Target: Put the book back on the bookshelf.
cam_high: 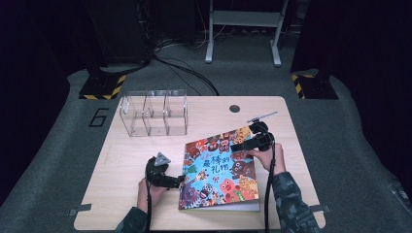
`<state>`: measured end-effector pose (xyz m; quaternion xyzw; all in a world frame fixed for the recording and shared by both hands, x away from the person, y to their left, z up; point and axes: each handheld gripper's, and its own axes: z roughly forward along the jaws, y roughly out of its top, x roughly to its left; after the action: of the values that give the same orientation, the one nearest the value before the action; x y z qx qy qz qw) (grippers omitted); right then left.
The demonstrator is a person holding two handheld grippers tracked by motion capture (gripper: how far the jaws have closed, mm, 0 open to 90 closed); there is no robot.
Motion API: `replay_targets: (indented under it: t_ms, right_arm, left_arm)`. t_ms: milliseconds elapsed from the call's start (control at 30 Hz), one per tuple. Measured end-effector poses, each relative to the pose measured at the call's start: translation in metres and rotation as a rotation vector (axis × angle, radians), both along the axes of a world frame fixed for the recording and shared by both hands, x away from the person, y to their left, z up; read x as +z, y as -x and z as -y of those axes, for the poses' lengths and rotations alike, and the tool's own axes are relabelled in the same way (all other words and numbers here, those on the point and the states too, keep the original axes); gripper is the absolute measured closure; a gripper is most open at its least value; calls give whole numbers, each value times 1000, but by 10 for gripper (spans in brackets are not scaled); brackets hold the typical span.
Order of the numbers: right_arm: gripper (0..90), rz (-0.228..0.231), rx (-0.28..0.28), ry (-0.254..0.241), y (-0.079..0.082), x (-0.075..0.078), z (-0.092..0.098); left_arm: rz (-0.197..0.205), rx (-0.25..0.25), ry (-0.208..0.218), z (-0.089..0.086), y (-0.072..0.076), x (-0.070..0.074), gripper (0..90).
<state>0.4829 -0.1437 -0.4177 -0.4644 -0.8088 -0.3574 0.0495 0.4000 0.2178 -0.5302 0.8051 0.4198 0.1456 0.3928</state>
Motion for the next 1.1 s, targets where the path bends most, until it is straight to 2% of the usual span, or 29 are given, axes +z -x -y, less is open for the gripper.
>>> replay_targets:
  t_ms: [33,100,167,233,267,333,367,400,467,667,767,833,1000,1100]
  right_arm:
    - [318,-9,3,1,-3,0,-2]
    - [334,-10,-13,-2,-9,1,-5]
    - [288,-23,-14,-33,-13,1,-4]
    - [261,-35,-27,-19,-17,0,-5]
    - [277,-28,-31,-3,-19,-1,-5]
    - [431,-31,-68,47,-20,0,-6]
    - [475,-11,-71,54,-20,1,-4]
    - [497,-11,-69,38,-20,2,-3]
    - [509,-9,-63,25,-21,3,-1]
    - [508,-5,-39,25,-24,3,0]
    - [507,-5,-43,31,-27,4,0]
    - [511,-7,-64,29,-28,3,-1]
    - [556,-7,-84,-9,-31,3,0]
    - [559,-6,-83,-8,-33,3,0]
  left_arm:
    - [-3,-3,1,0,0,0,25]
    - [0,0,1,0,0,0,25]
    - [0,0,1,0,0,0,25]
    - [-3,-4,0,0,0,0,25]
    - [-2,-3,0,0,0,0,25]
    - [-5,-2,6,0,0,0,25]
    - [-5,-2,5,0,0,0,25]
    - [-5,-2,5,0,0,0,25]
    - [-5,-3,5,0,0,0,25]
    - [-5,-2,4,0,0,0,25]
    - [-7,-1,5,0,0,0,25]
    - [-5,-2,4,0,0,0,25]
    - [-8,-2,5,0,0,0,25]
    - [-5,-3,3,0,0,0,25]
